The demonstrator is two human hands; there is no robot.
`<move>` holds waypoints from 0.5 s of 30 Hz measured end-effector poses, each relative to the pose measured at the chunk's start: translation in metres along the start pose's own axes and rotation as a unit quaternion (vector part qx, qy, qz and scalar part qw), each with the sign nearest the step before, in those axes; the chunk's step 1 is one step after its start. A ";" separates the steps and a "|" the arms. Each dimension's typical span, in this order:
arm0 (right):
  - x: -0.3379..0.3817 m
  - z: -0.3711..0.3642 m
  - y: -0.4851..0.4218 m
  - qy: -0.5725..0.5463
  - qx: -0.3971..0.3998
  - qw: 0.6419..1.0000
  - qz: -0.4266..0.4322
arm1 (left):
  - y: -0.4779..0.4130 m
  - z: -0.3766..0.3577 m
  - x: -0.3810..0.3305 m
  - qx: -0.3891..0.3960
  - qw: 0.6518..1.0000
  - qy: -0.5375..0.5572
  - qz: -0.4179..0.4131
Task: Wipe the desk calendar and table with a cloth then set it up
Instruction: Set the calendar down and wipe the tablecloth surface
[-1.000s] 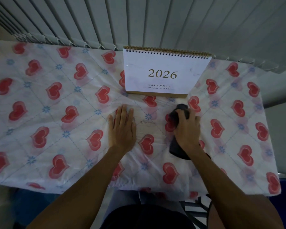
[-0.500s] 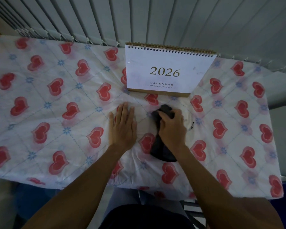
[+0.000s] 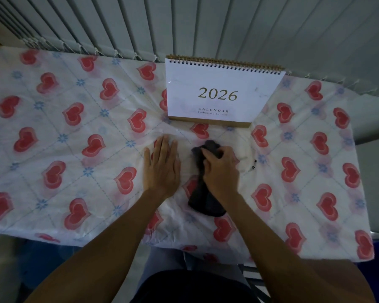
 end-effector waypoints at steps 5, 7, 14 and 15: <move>-0.067 0.039 -0.003 0.016 -0.032 0.994 -0.100 | 0.001 0.001 0.000 -0.008 1.000 0.005 0.000; -0.058 0.041 -0.008 -0.006 -0.052 0.992 -0.111 | 0.002 0.002 -0.002 -0.012 1.000 0.002 0.000; 0.050 -0.019 -0.002 -0.021 0.033 0.999 0.033 | 0.001 -0.003 0.007 0.007 0.999 -0.039 0.000; 0.034 -0.014 0.000 -0.015 0.027 0.999 0.025 | 0.002 -0.001 0.006 -0.001 1.000 -0.029 -0.003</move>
Point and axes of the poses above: each hand's wrist, its own y-axis away from the middle knuckle, its own z-axis out of the back of the hand, x = y × z, the point moved 5 cm from there along -y, towards the middle knuckle, and after that the axes turned 3 degrees about y, right-handed, at the moved point
